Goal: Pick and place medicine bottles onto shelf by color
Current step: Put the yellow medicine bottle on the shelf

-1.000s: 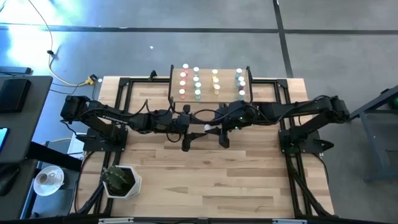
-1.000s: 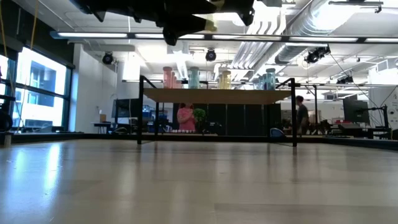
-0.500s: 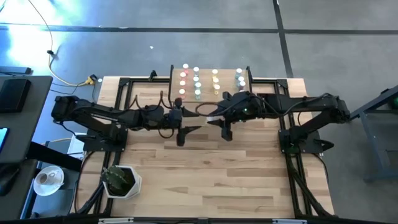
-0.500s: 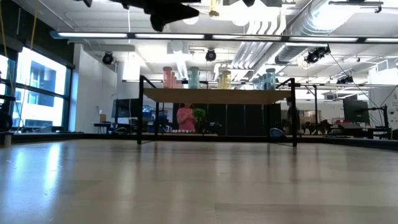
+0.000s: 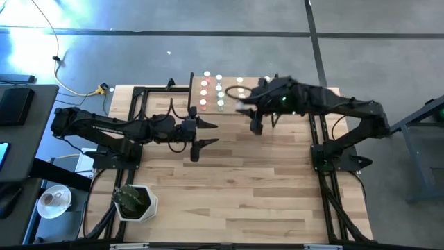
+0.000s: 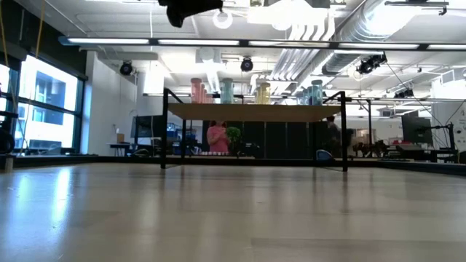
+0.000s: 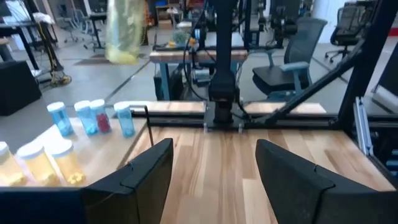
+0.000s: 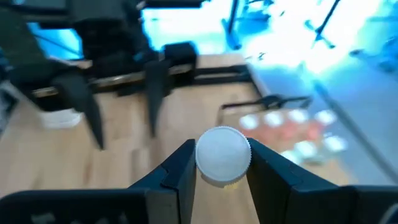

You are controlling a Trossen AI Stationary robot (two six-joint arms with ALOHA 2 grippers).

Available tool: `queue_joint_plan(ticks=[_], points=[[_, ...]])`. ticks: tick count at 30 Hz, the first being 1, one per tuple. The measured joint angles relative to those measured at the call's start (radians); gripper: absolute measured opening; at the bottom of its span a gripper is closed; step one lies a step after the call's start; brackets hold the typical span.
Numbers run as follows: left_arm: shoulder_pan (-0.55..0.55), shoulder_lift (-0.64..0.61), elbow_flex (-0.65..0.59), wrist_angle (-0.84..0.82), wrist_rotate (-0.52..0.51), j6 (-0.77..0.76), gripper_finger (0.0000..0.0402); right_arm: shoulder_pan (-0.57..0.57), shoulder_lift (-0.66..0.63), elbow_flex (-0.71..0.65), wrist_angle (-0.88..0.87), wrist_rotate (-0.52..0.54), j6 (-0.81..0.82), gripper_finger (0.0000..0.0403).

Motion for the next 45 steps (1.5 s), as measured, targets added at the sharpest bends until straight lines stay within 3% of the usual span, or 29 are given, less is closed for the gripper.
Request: queue_joint_plan(ticks=[6, 10, 14, 19, 24, 33, 45], points=[[0.0, 0.0, 0.001, 0.002, 0.0, 0.0, 0.022, -0.015, -0.001, 0.146, -0.114, 0.055, -0.086, 0.011], [0.0, 0.0, 0.001, 0.001, 0.0, 0.017, 0.022, -0.037, -0.008, 0.168, -0.203, 0.057, -0.108, 0.011], [0.0, 0.0, 0.001, 0.001, 0.0, 0.018, 0.022, -0.079, -0.028, 0.034, -0.188, 0.037, -0.084, 0.011], [0.0, 0.0, 0.001, 0.001, 0.0, 0.018, 0.022, -0.164, -0.045, -0.213, -0.045, -0.058, -0.014, 0.011], [0.0, 0.001, 0.001, 0.001, 0.0, 0.018, 0.022, -0.242, -0.043, -0.369, 0.111, -0.154, 0.03, 0.011], [0.0, 0.001, 0.001, 0.001, 0.0, 0.018, 0.022, -0.297, -0.04, -0.436, 0.252, -0.177, 0.029, 0.011], [0.0, 0.001, 0.001, 0.001, 0.0, 0.026, 0.022, -0.296, 0.057, -0.438, 0.295, -0.166, 0.059, 0.011]])
